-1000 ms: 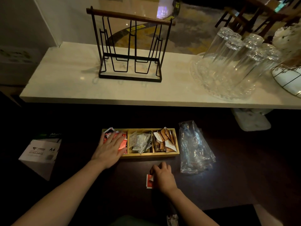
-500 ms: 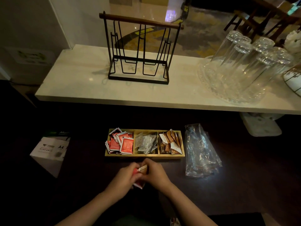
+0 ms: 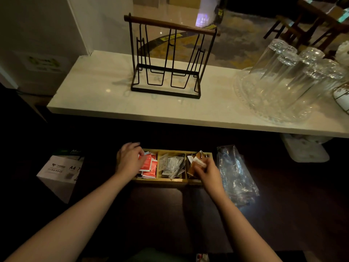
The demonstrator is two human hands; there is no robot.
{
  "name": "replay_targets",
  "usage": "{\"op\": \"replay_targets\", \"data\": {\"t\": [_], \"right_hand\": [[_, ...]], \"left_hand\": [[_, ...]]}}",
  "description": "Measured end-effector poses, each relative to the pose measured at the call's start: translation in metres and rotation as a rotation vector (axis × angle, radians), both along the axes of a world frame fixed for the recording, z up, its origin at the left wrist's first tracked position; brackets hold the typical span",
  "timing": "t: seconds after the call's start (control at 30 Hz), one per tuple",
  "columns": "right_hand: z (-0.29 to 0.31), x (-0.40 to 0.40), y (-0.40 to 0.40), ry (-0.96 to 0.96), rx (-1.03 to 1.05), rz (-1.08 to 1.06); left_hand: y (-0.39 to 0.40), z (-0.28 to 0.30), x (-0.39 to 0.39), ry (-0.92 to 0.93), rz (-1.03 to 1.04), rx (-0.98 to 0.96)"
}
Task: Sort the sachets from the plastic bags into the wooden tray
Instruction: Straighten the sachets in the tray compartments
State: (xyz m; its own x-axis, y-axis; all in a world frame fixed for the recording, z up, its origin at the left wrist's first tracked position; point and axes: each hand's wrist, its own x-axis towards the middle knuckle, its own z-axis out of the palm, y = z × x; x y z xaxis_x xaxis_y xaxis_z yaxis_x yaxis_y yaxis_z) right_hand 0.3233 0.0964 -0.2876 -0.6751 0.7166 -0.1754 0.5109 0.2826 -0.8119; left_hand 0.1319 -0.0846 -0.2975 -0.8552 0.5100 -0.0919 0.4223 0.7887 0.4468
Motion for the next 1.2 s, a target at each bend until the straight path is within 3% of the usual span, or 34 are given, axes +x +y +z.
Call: {"op": "replay_targets", "data": {"t": [0.17,0.43,0.53,0.73,0.87,0.97,1.2], "right_hand": [[-0.004,0.005,0.010,-0.127,0.265,0.186],[-0.022,0.003,0.011,-0.272,0.733,0.421],[-0.027,0.003,0.009,-0.325,0.740,0.498],[-0.022,0.004,0.001,-0.298,0.821,0.474],[-0.031,0.005,-0.001,-0.248,0.909,0.535],[-0.040,0.000,0.001,-0.358,0.892,0.572],[-0.045,-0.003,0.017,-0.368,0.834,0.611]], "left_hand": [[0.004,-0.028,0.008,-0.083,0.005,0.008],[0.004,-0.039,0.004,0.080,-0.048,-0.091],[0.002,-0.041,0.005,0.152,-0.116,-0.161],[-0.005,-0.038,0.003,0.054,-0.035,0.039],[-0.014,-0.038,0.007,0.133,-0.161,-0.083],[-0.014,-0.043,0.008,0.172,-0.198,-0.173],[-0.006,-0.041,0.011,0.173,-0.225,-0.167]]}}
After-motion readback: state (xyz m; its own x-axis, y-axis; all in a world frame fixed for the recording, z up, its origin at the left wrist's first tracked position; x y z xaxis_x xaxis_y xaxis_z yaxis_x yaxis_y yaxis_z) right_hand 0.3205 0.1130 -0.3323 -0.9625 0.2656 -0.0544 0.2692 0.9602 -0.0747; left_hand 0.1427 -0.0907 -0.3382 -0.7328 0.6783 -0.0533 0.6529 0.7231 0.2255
